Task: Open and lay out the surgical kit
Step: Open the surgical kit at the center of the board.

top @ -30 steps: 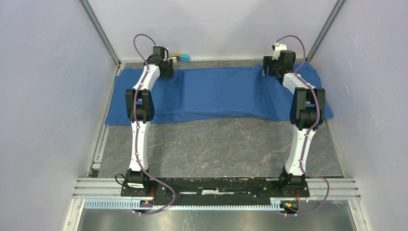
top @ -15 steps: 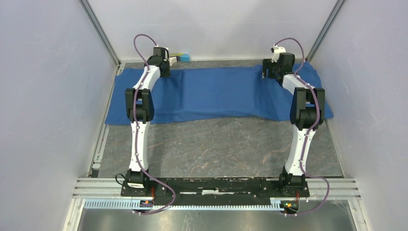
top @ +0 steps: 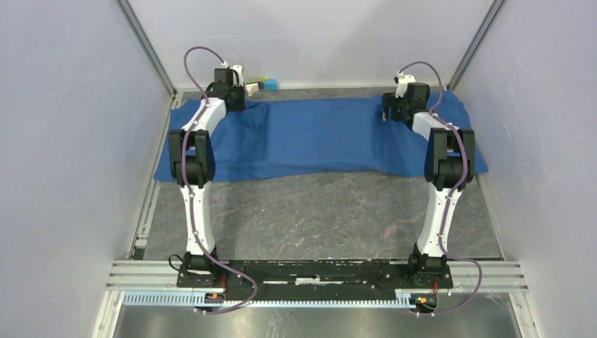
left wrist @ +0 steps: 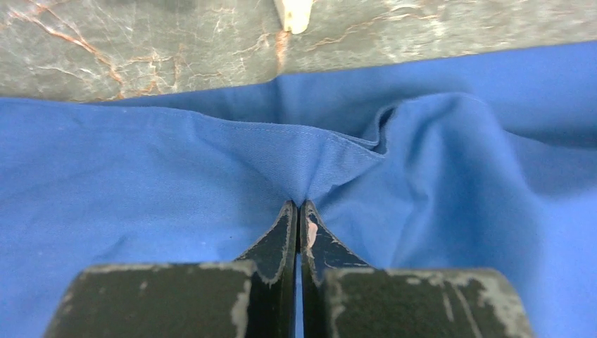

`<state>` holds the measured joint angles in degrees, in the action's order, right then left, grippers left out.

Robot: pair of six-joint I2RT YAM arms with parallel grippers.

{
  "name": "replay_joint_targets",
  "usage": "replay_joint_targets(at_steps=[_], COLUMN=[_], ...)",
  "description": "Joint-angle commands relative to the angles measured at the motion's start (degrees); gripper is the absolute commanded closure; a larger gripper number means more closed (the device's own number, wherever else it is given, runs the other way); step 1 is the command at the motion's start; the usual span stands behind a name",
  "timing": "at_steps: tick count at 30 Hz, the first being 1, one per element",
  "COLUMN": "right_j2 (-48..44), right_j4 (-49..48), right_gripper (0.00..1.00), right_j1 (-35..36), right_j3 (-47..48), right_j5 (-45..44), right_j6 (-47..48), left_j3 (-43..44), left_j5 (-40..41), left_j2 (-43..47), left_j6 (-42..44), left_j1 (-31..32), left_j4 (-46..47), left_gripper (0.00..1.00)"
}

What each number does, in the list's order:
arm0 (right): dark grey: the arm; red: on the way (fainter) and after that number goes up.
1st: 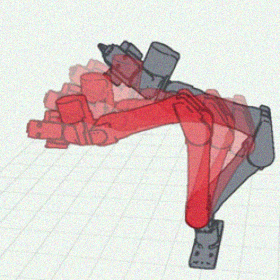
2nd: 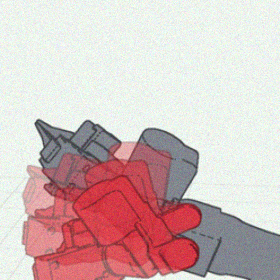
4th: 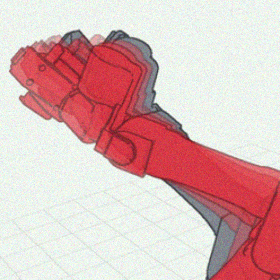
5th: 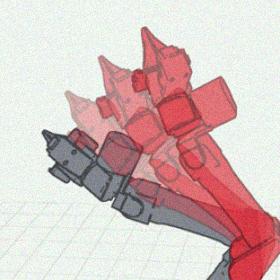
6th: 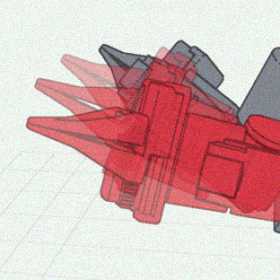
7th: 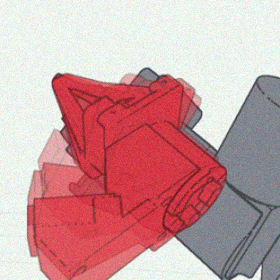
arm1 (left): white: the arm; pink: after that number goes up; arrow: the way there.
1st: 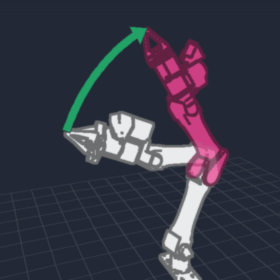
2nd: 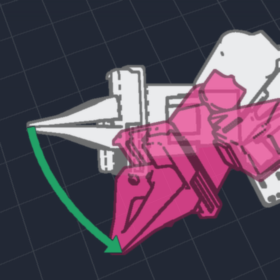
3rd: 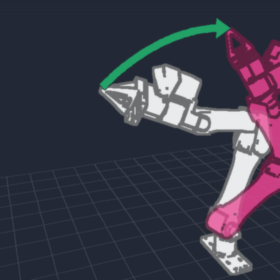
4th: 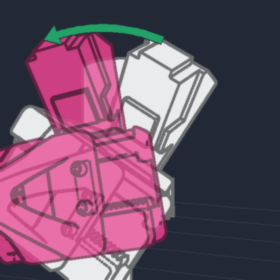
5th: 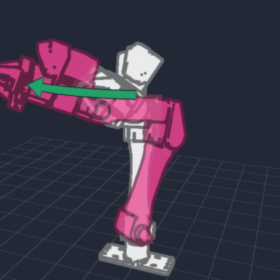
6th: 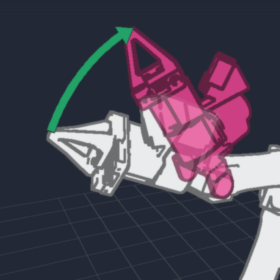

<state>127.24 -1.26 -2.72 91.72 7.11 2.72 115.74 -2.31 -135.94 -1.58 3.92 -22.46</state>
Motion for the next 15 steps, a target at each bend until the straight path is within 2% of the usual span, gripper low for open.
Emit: replay_joint_targets(at_steps=[1, 10, 15], right_j2=[-4.4, -8.0, -9.7], right_j4=[-1.9, -3.1, -3.4], right_gripper=[0.20, 0.21, 0.20], right_j1=[0.1, 0.0, -0.4], right_j3=[-1.7, -6.0, -7.9], right_j5=[0.9, 1.4, 1.8], right_j6=[1.4, 2.7, 3.1], left_j3=[-7.4, -24.4, -34.8], left_j5=[-7.8, -11.8, -10.9], left_j2=[12.4, 25.0, 30.9], left_j6=[3.8, 5.9, 7.0], left_j1=[0.4, 0.4, 0.6], left_j4=[8.5, 13.6, 14.1], left_gripper=[0.98, 0.98, 0.98])
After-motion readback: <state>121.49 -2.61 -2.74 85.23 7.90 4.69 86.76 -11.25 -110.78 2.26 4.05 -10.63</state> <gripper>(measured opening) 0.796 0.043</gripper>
